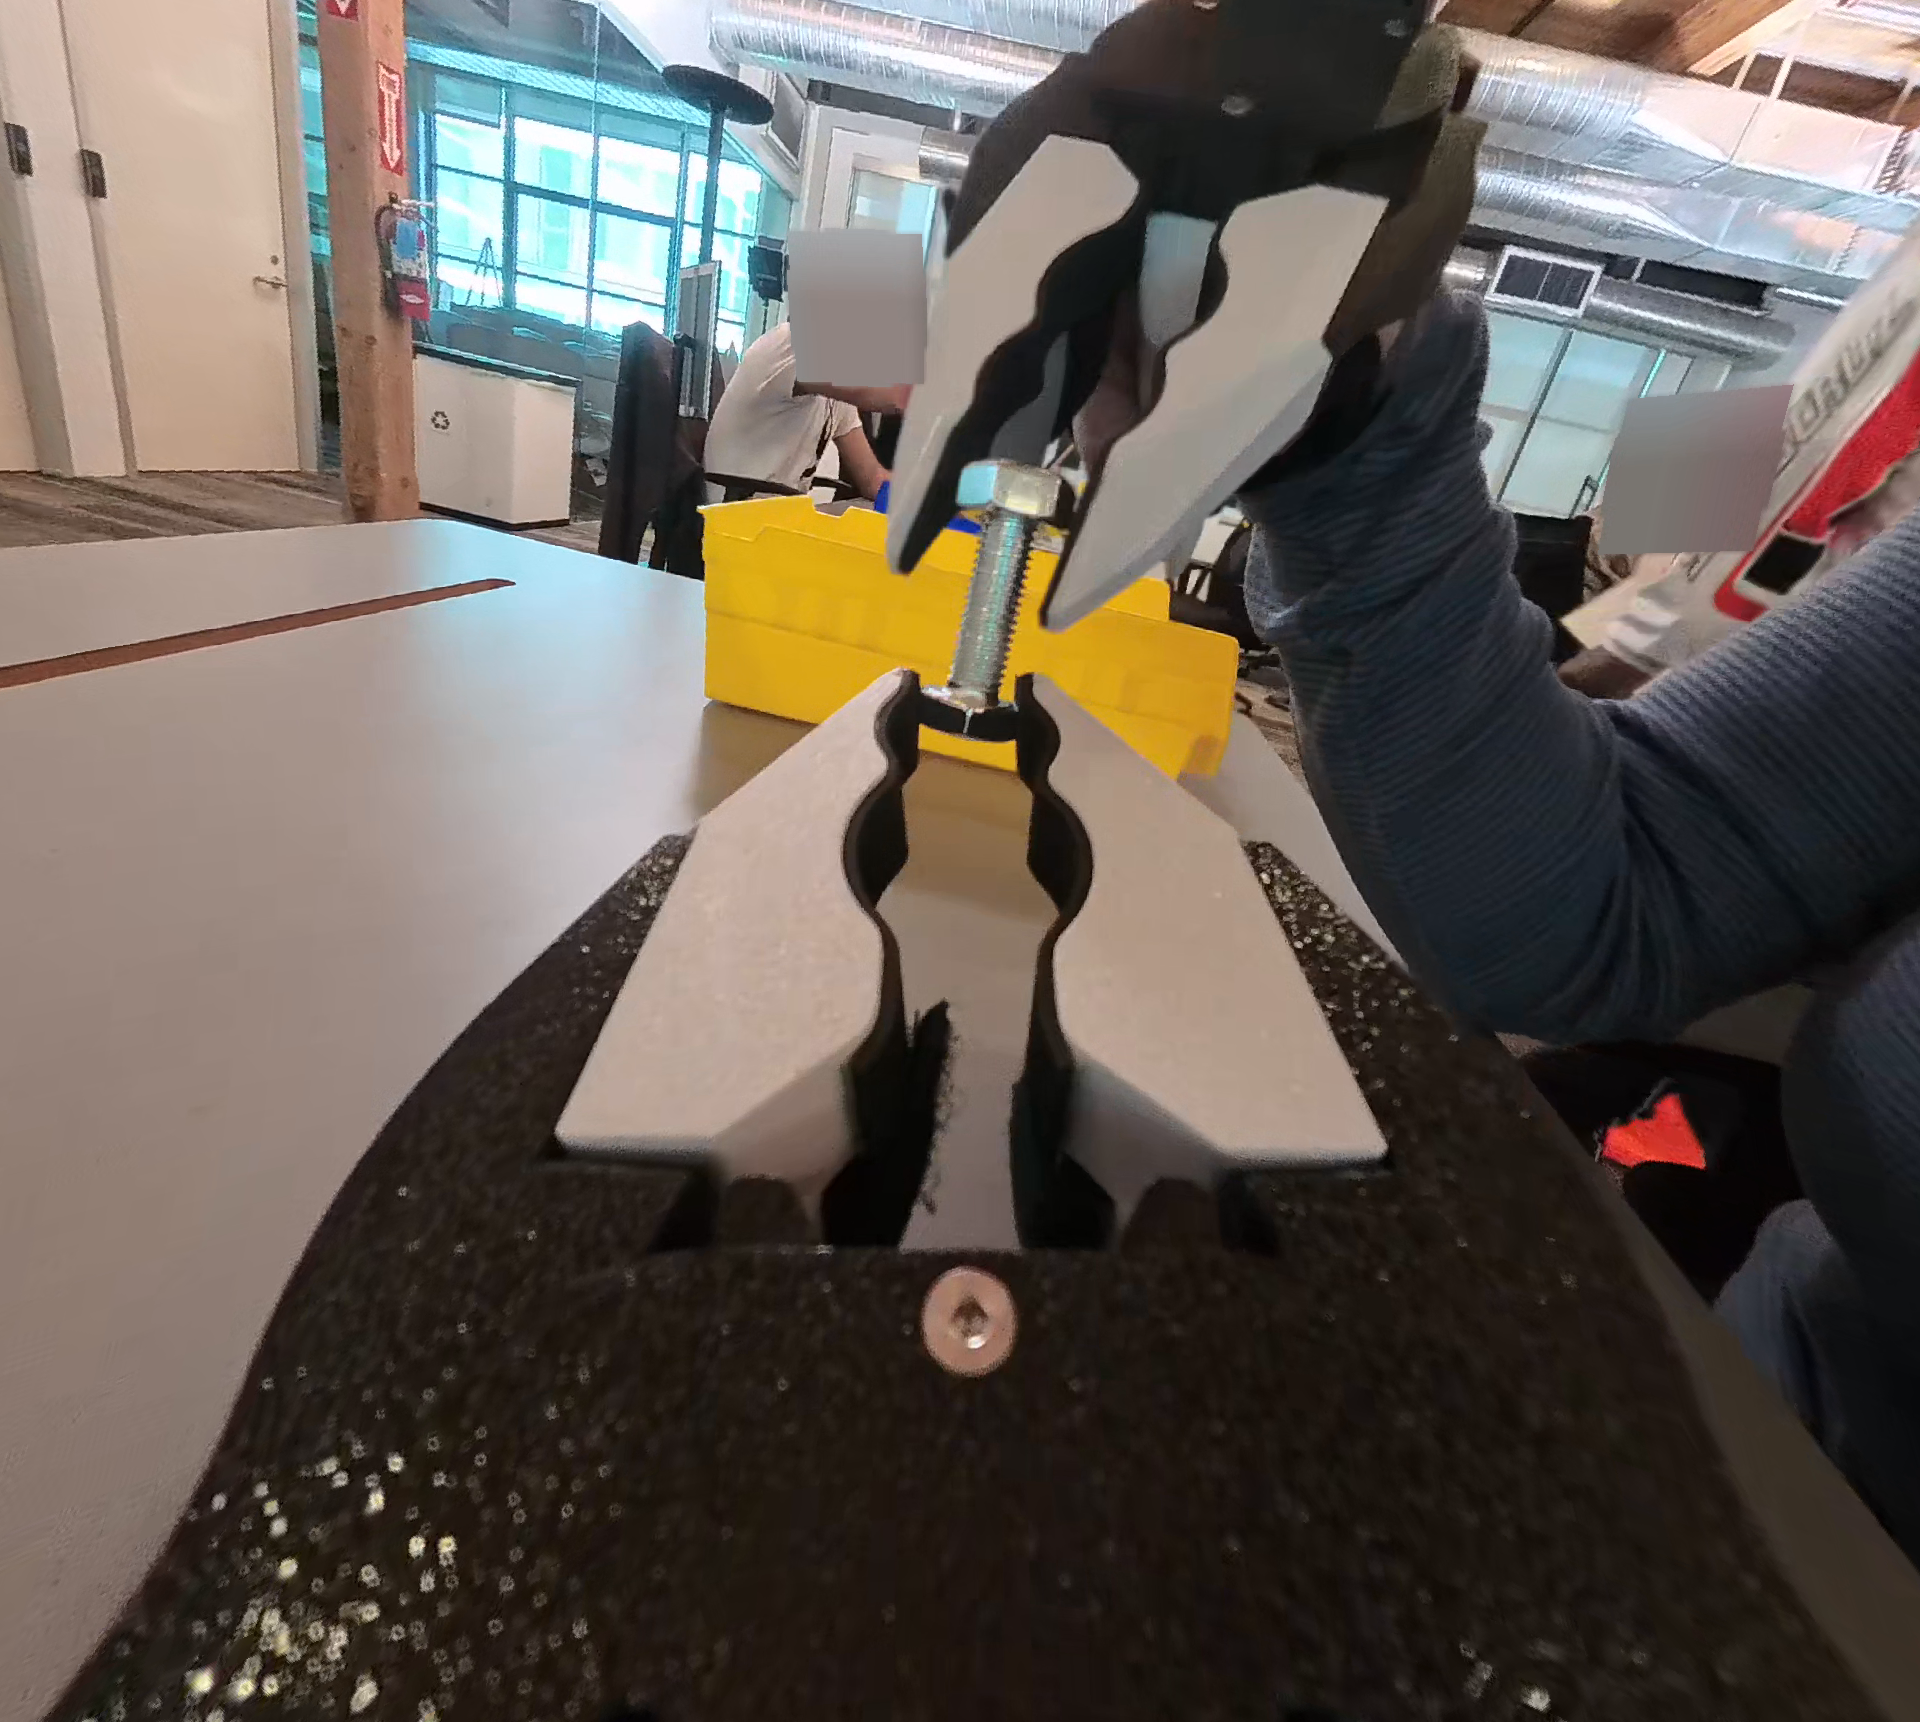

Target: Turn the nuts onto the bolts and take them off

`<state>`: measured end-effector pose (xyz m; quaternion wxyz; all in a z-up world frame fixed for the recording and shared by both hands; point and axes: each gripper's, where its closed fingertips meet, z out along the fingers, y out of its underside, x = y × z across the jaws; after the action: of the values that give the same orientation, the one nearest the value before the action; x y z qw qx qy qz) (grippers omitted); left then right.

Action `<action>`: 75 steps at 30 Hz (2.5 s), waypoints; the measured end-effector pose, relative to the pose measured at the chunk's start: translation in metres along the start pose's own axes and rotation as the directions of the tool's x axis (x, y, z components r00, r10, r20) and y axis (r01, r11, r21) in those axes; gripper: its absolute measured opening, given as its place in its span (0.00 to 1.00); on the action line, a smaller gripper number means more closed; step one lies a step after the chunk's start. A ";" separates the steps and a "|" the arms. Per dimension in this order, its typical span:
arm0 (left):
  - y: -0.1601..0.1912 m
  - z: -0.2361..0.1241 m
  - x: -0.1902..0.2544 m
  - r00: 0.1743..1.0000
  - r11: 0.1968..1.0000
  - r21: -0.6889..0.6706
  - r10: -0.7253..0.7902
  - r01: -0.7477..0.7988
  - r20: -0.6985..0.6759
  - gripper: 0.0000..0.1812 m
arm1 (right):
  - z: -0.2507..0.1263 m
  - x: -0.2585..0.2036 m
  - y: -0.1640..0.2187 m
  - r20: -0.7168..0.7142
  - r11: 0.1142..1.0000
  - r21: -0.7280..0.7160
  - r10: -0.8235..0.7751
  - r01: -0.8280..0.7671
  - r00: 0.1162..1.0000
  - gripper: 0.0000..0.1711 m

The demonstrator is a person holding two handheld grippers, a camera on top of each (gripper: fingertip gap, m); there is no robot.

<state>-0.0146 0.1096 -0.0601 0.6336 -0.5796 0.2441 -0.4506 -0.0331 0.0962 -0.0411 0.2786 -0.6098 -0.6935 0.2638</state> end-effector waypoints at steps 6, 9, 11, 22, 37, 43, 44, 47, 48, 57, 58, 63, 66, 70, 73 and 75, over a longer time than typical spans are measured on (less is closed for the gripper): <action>-0.004 -0.003 -0.004 0.999 0.999 0.031 -0.035 0.035 0.001 0.09 | 0.001 0.001 -0.007 0.000 0.999 0.035 -0.013 0.013 1.000 0.23; -0.010 -0.007 -0.006 0.997 0.995 0.074 -0.071 0.072 -0.011 0.09 | -0.007 0.006 -0.016 -0.038 0.993 0.108 -0.031 0.035 0.999 0.37; -0.015 -0.011 -0.007 0.995 0.989 0.108 -0.097 0.099 -0.027 0.09 | -0.012 0.014 -0.033 -0.074 0.967 0.250 -0.035 0.053 0.997 0.47; -0.016 -0.010 -0.004 0.984 0.980 0.113 -0.151 0.162 -0.093 0.09 | -0.016 0.001 -0.032 0.073 0.616 0.777 0.111 -0.126 0.991 0.45; -0.013 -0.008 -0.003 0.974 0.976 0.084 -0.192 0.202 -0.119 0.09 | -0.011 -0.016 -0.036 0.153 0.612 0.775 0.062 -0.159 0.986 0.47; -0.018 -0.011 -0.007 0.970 0.967 0.112 -0.215 0.227 -0.112 0.09 | -0.016 -0.019 -0.036 0.140 0.616 0.777 0.030 -0.129 0.990 0.44; -0.020 -0.013 -0.009 0.967 0.962 0.128 -0.229 0.243 -0.113 0.09 | -0.019 -0.016 -0.035 0.152 0.609 0.780 0.040 -0.145 0.988 0.43; -0.017 -0.010 -0.005 0.967 0.967 0.101 -0.221 0.234 -0.125 0.09 | -0.019 -0.007 -0.033 0.134 0.598 0.786 0.083 -0.157 0.988 0.42; -0.013 -0.008 -0.002 0.970 0.973 0.076 -0.207 0.218 -0.130 0.09 | -0.016 -0.006 -0.034 0.120 0.605 0.781 0.095 -0.153 0.988 0.41; -0.007 -0.006 0.024 0.922 0.965 -0.006 -0.251 0.261 -0.294 0.08 | -0.012 -0.011 -0.030 0.168 0.616 0.766 0.085 -0.185 0.982 0.18; -0.007 -0.006 0.027 0.914 0.964 -0.018 -0.259 0.267 -0.312 0.08 | -0.012 -0.014 -0.030 0.178 0.618 0.764 0.074 -0.185 0.981 0.14; -0.004 -0.004 0.028 0.925 0.971 -0.028 -0.236 0.239 -0.297 0.09 | -0.011 -0.016 -0.028 0.192 0.641 0.744 0.069 -0.191 0.979 0.11; -0.002 -0.001 0.014 0.971 0.984 -0.004 -0.176 0.177 -0.163 0.08 | -0.007 -0.004 -0.024 0.119 0.678 0.713 0.134 -0.179 0.984 0.11; 0.000 0.002 -0.006 0.995 0.996 0.004 -0.091 0.091 0.051 0.09 | 0.001 0.015 -0.023 -0.042 0.719 0.678 0.247 -0.154 0.968 0.11; 0.006 0.002 -0.019 0.977 0.996 -0.010 -0.085 0.089 0.193 0.09 | 0.008 0.030 -0.018 -0.177 0.743 0.652 0.343 -0.151 0.923 0.11; 0.010 0.002 -0.025 0.963 0.997 -0.036 -0.050 0.062 0.265 0.09 | 0.013 0.035 -0.014 -0.273 0.773 0.623 0.358 -0.119 0.893 0.11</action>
<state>-0.0216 0.1312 -0.0748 0.6347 -0.6549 0.1508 -0.3816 -0.0561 0.1292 -0.0379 0.5454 -0.6159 -0.4249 0.3778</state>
